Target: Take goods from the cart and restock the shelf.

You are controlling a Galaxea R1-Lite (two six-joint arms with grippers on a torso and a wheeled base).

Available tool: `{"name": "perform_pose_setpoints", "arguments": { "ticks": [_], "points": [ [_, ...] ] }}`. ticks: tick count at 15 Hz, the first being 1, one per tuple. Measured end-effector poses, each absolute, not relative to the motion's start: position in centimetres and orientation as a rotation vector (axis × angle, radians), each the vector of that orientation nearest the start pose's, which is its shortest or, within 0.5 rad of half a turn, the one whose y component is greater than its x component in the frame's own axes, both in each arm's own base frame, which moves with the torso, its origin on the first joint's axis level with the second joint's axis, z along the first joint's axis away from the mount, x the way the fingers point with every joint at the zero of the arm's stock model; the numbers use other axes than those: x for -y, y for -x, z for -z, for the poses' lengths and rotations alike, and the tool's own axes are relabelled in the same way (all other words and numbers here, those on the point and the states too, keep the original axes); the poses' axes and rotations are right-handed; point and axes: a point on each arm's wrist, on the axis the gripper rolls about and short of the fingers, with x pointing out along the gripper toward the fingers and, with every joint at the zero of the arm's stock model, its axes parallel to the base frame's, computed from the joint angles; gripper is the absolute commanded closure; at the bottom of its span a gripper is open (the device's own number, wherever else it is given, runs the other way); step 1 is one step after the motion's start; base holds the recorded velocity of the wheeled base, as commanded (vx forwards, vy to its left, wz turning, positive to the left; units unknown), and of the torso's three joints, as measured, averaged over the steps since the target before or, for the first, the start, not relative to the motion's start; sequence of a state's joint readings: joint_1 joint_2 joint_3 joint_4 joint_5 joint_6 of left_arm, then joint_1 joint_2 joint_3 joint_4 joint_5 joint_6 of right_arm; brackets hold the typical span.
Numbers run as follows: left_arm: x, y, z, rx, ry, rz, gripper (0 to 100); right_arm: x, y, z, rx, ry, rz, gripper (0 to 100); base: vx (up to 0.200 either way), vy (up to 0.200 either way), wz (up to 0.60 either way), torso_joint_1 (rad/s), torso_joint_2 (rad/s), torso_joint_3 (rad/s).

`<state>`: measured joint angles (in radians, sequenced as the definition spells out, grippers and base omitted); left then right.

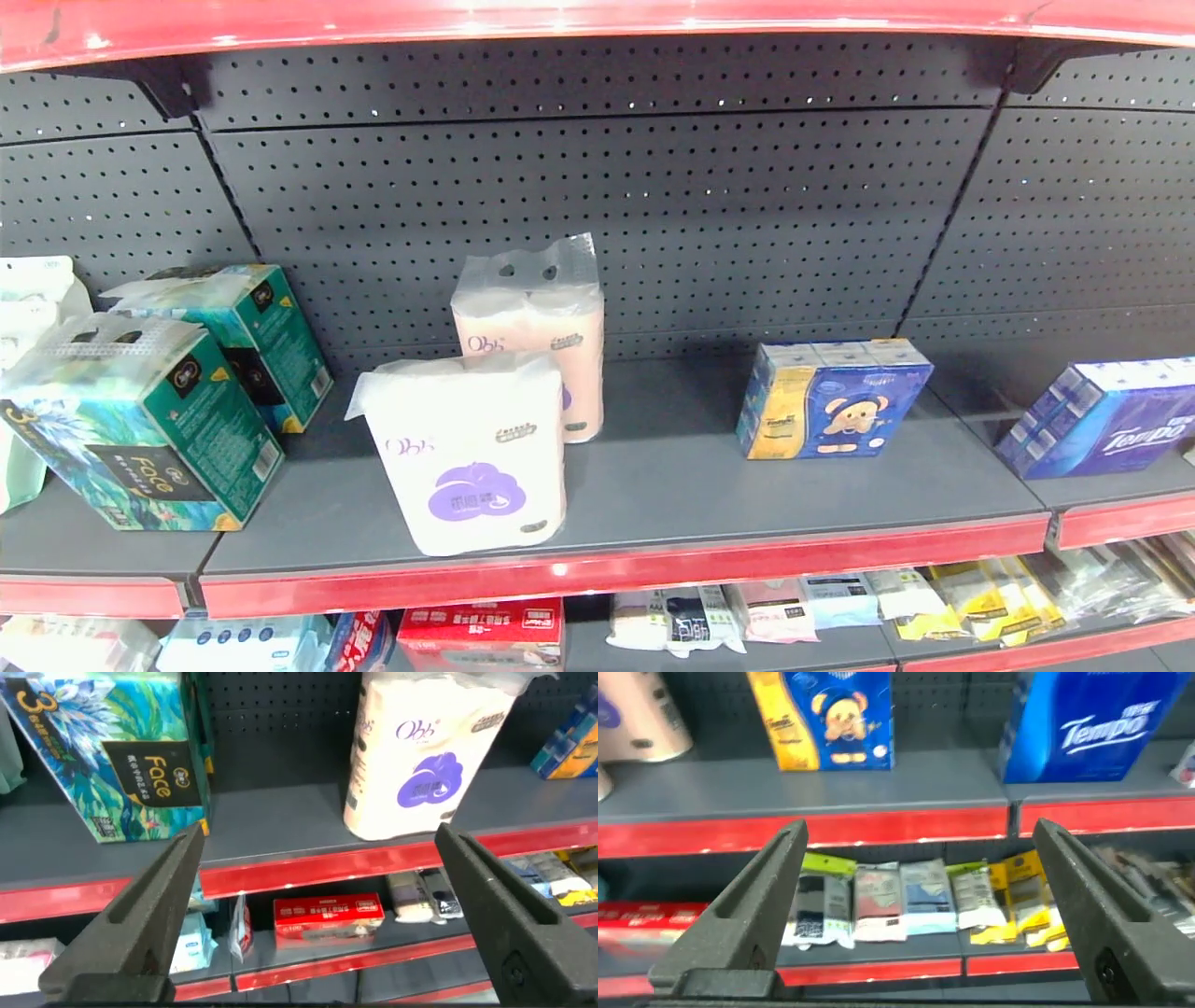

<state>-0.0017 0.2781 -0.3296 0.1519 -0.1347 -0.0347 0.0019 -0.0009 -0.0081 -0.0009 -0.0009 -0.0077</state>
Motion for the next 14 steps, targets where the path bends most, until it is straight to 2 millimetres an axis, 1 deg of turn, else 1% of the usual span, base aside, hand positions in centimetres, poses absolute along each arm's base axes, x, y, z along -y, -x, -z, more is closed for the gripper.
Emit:
{"name": "perform_pose_setpoints", "arguments": {
  "ticks": [3, 6, 8, 10, 12, 14],
  "points": [
    [0.3, 1.2, -15.5, -0.133, 0.044, 0.129, 0, 0.0, 2.3, -7.6, 0.005, -0.002, -0.008, 0, 0.0, 0.0, 0.0, 0.0, 0.0, 0.0],
    [0.2, 0.3, -16.3, -0.167, 0.043, 0.104, 0, 0.0, 2.3, -7.6, 0.004, -0.002, -0.007, 0, 0.0, 0.0, 0.0, 0.0, 0.0, 0.0],
    [0.2, -1.4, -17.0, -0.227, 0.044, 0.088, 0, 0.0, 2.3, -7.6, 0.004, -0.001, -0.007, 0, 0.0, 0.0, 0.0, 0.0, 0.0, 0.0],
    [0.2, -3.6, -17.2, -0.312, 0.045, 0.072, 0, 0.0, 2.3, -7.6, 0.004, -0.001, -0.007, 0, 0.0, 0.0, 0.0, 0.0, 0.0, 0.0],
    [0.2, -5.8, -17.0, -0.409, 0.046, 0.064, 0, 0.0, 2.3, -7.6, 0.004, -0.001, -0.007, 0, 0.0, 0.0, 0.0, 0.0, 0.0, 0.0],
    [0.1, -7.5, -16.7, -0.489, 0.046, 0.061, 0, 0.0, 2.3, -7.6, 0.004, -0.001, -0.007, 0, 0.0, 0.0, 0.0, 0.0, 0.0, 0.0]
  ]
}}
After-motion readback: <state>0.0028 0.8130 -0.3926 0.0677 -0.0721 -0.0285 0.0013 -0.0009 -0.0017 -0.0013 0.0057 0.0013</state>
